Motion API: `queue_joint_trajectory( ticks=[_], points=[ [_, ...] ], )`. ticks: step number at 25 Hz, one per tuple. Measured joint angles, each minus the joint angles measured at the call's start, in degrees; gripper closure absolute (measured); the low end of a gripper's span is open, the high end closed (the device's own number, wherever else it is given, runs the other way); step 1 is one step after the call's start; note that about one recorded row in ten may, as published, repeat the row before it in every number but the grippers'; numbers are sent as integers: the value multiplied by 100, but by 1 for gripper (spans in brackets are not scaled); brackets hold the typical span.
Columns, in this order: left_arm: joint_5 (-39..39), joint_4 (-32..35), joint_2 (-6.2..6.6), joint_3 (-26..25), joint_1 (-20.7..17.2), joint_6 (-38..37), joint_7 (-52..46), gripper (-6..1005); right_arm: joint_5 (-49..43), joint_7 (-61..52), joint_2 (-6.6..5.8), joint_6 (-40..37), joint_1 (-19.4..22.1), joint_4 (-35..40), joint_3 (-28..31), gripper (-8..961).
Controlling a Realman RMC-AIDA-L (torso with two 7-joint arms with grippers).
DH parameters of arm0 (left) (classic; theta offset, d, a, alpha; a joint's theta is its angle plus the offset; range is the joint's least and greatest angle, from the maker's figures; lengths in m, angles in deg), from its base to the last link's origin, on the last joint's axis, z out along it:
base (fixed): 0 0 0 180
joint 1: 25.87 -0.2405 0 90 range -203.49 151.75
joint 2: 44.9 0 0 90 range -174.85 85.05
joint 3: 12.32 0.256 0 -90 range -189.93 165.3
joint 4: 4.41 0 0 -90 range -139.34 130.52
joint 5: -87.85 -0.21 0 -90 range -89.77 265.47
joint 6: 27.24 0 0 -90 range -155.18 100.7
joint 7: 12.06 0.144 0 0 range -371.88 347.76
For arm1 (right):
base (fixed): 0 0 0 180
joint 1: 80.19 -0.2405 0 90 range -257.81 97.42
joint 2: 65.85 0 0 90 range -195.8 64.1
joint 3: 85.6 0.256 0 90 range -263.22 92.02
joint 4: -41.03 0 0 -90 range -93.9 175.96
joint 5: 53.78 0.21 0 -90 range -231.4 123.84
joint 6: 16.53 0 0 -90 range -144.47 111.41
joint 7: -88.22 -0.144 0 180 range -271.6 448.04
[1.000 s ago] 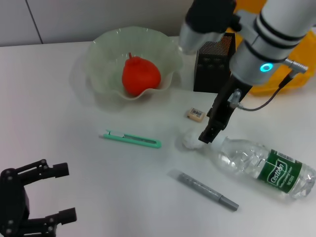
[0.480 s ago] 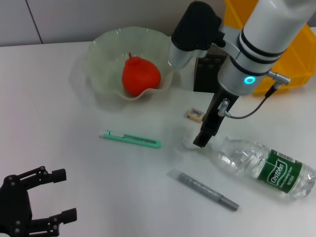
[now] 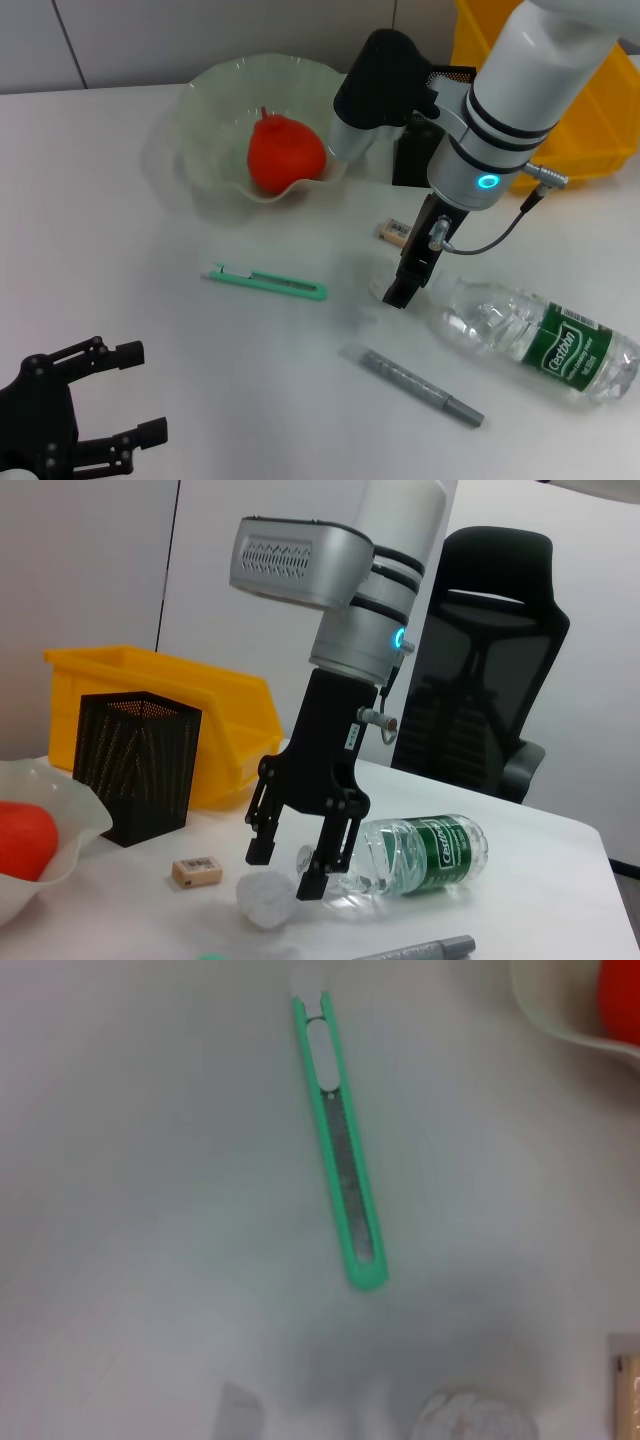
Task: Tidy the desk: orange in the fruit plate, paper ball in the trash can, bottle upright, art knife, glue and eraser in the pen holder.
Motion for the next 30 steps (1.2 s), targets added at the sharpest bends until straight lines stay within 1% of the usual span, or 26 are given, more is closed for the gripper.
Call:
queue_joint_trajectory(
  ticks=[6,10,15,19,21,22,23,24,25,26,27,28,29,30],
  points=[
    [0,-13,-41,-26,8,12,-1,144,7,-1,0,236,-16,-158,-78,330],
    [0,-13,-45,-27,9,12,-14,144,14,-1,3,279,-23,-224,-139,331],
    [1,-13,-50,-49,39,17,-64,144,167,35,6,295,2,-219,-224,544],
    [1,-14,-54,-72,44,22,-64,144,182,44,-8,288,42,-123,-198,573],
    [1,-19,-63,-71,44,26,-50,144,182,41,-36,130,136,192,-154,588],
    [1,-19,-66,-71,44,28,-46,144,182,41,-36,130,136,192,-154,595],
    [1,-20,-70,-71,43,32,-41,144,170,23,-42,12,198,411,-128,602],
    [1,-20,-70,-71,43,32,-41,144,93,-8,-52,-286,317,915,-15,609],
    [1,-21,-75,-70,43,38,-42,144,93,-8,-52,-286,317,915,-15,617],
    [1,-22,-76,-70,43,38,-42,144,-42,-39,-57,-661,459,1490,201,624],
    [1,-22,-76,-70,41,39,-40,144,-42,-39,-57,-661,459,1490,201,625],
    [1,-22,-76,-70,41,39,-40,144,-233,-85,-55,-998,615,2157,468,625],
    [1,-22,-76,-70,39,40,-35,144,-233,-85,-55,-998,615,2157,468,626],
    [3,-24,-82,-70,35,49,-15,144,-335,-105,-57,-1100,678,2428,580,627]
  ],
)
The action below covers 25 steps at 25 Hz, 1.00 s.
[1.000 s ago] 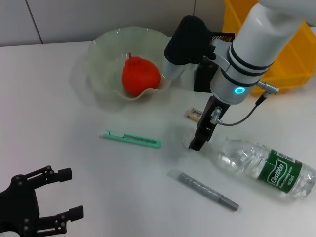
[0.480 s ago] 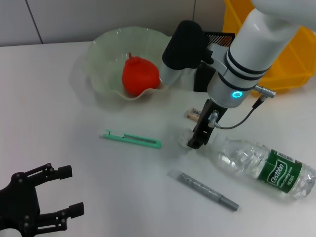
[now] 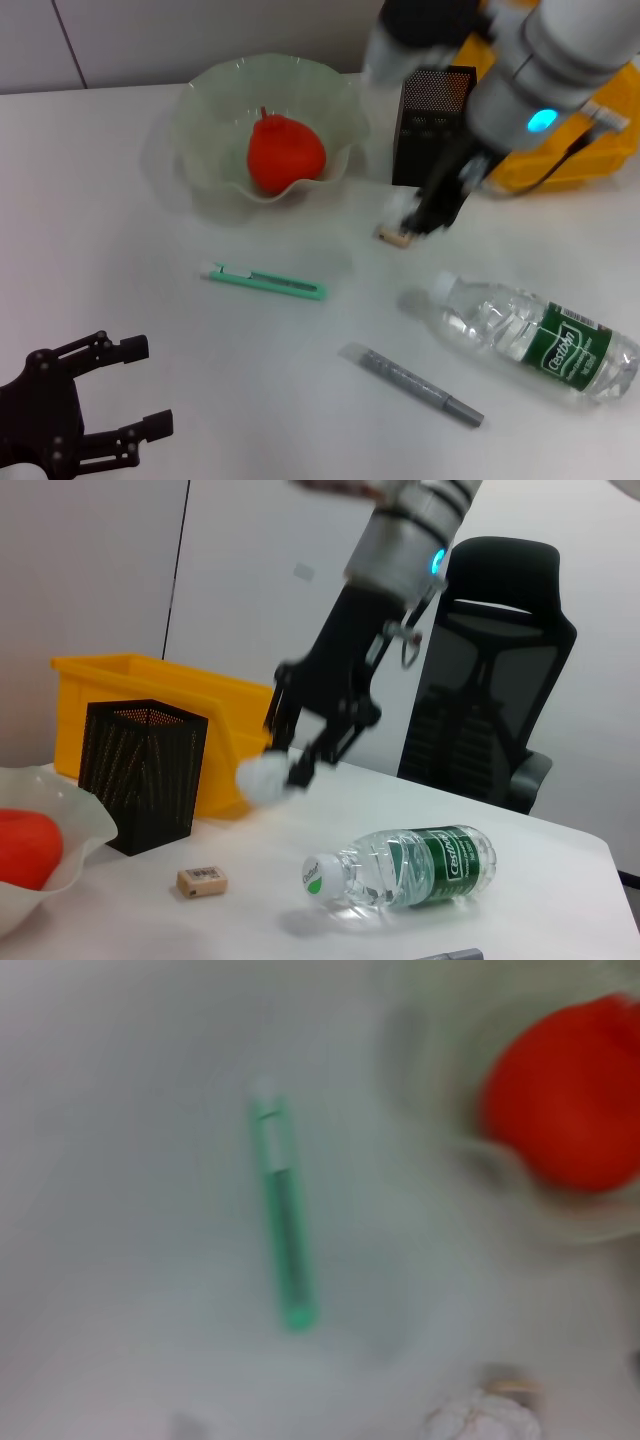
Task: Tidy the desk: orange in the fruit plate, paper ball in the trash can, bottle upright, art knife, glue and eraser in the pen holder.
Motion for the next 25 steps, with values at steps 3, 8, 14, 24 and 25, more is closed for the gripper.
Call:
queue_joint_trajectory(
  ticks=[3,8,14,24,25],
  points=[
    [1,-3,-3,0,0,9,4,144,-430,-32,-10,-321,221,896,503,629],
    [8,-7,-11,-1,12,21,7,144,-790,2,-29,-457,439,1445,898,632],
    [32,-6,-14,-1,57,21,-13,144,-1117,233,-33,-5,804,1669,1448,634],
    [25,-6,-52,-1,104,17,-62,145,-1112,756,-32,1284,1125,1077,1808,617],
    [25,-6,-52,-1,104,17,-62,145,-1096,838,-32,1483,1144,953,1853,611]
  ],
)
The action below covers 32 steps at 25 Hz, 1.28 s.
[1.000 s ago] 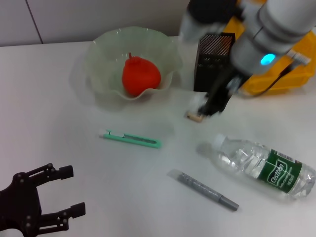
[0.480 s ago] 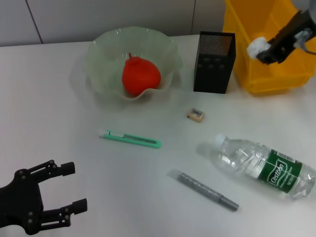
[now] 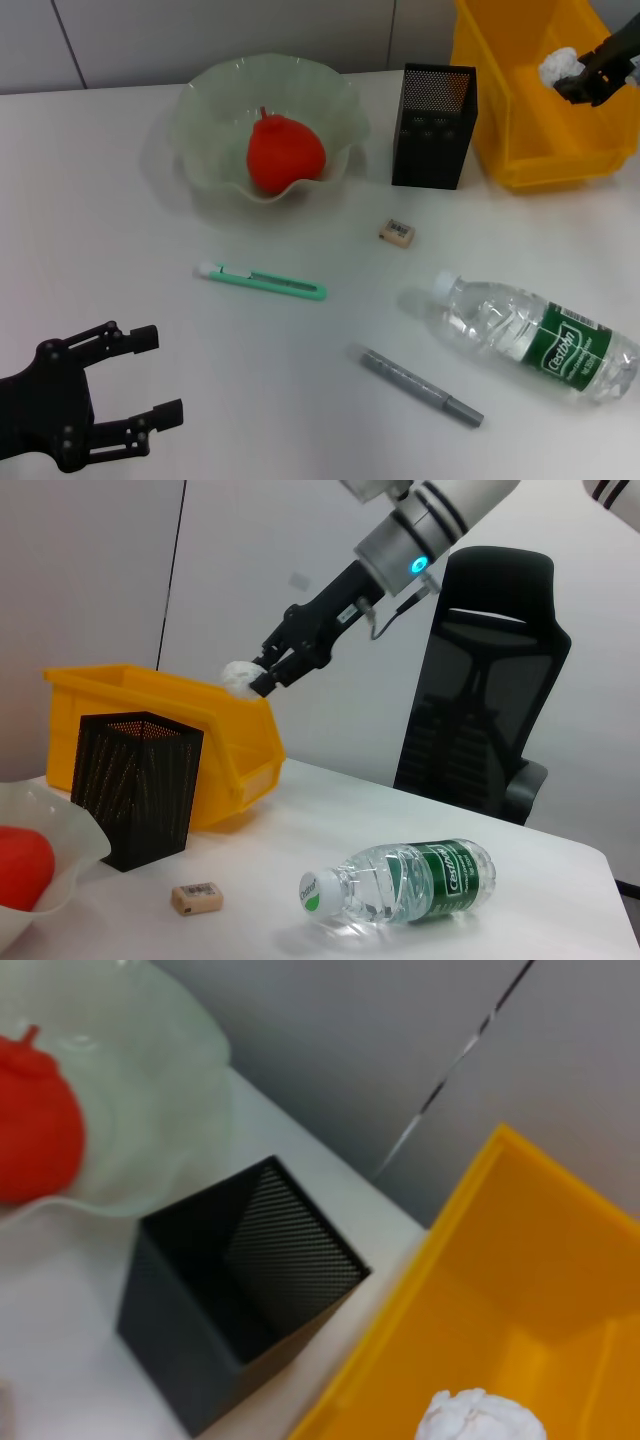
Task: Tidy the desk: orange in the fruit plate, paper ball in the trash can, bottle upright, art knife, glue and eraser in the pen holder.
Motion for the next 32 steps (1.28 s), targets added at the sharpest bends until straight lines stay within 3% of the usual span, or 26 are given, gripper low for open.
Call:
queue_joint_trajectory(
  ticks=[11,15,21,26,32],
  points=[
    [8,0,-19,-6,1,-2,-19,145,488,685,-34,1965,-38,-1375,165,545],
    [12,0,-19,-21,1,-3,-26,145,507,693,-38,1977,-58,-1420,166,521],
    [-12,-6,-19,-74,-4,-2,-27,145,499,685,-41,1898,-69,-1419,170,297],
    [-16,-9,-18,-77,-6,-2,-27,145,493,565,-48,1334,-44,-1152,171,125],
    [-19,-9,-18,-79,-8,-35,-27,145,419,126,-48,-668,-68,-13,169,118]
  ],
)
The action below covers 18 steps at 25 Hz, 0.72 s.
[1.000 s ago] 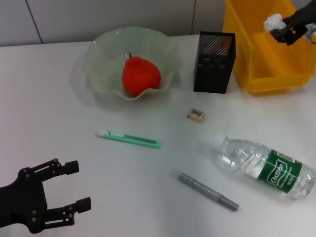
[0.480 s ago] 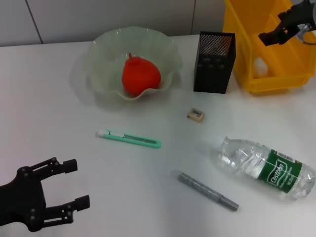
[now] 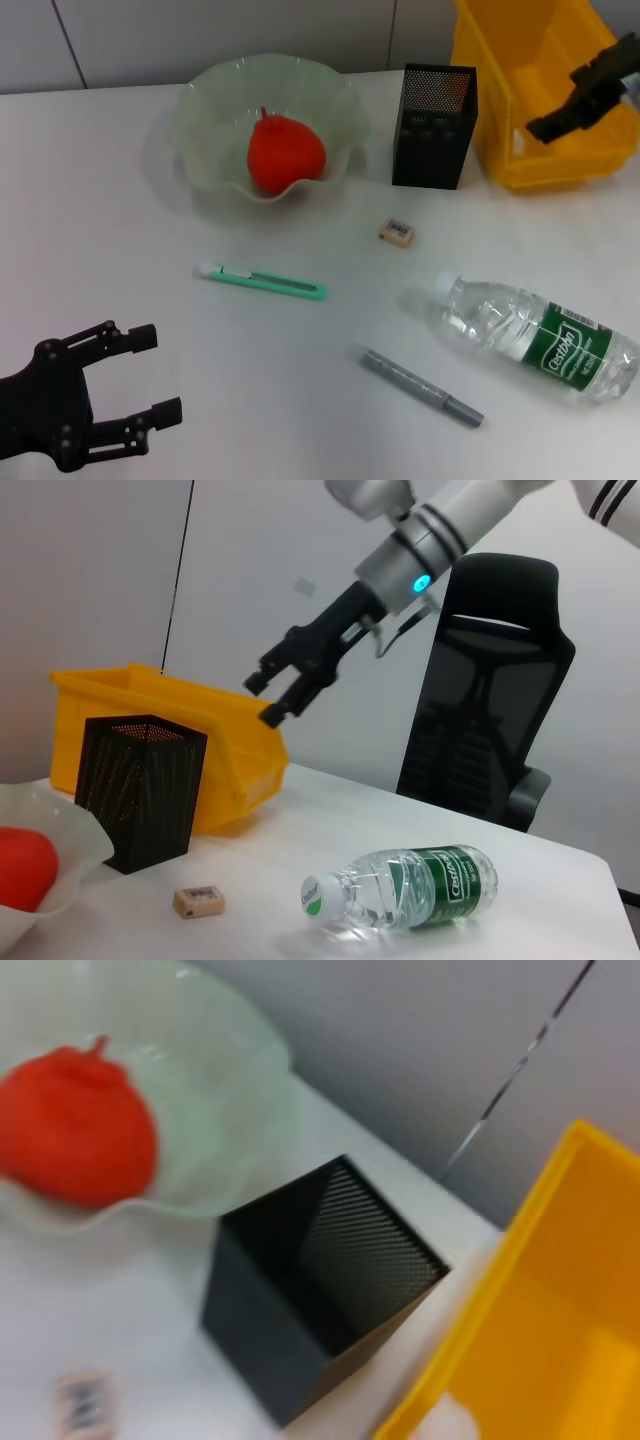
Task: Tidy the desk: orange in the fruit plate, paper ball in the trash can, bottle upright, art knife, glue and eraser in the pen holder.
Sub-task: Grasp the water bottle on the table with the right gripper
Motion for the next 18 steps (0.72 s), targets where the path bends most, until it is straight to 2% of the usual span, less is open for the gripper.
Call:
queue_joint_trajectory(
  ticks=[3,4,5,8,12,18],
  points=[
    [0,0,3,0,0,-5,1,145,-103,-163,0,-1074,-116,479,-18,114],
    [0,0,4,0,0,-5,3,145,-121,-228,-15,-1676,-273,557,-20,113],
    [0,0,5,0,-1,-5,11,145,-121,-228,-15,-1676,-273,557,-20,113],
    [0,0,2,0,-4,-13,56,145,-135,-352,-53,-2404,-497,538,-41,113],
    [0,0,1,7,0,-13,67,145,-137,-459,-3,-2816,-610,465,-152,114],
    [0,1,2,1,2,1,68,145,-138,-687,70,-2812,-641,-78,-704,114]
  ],
)
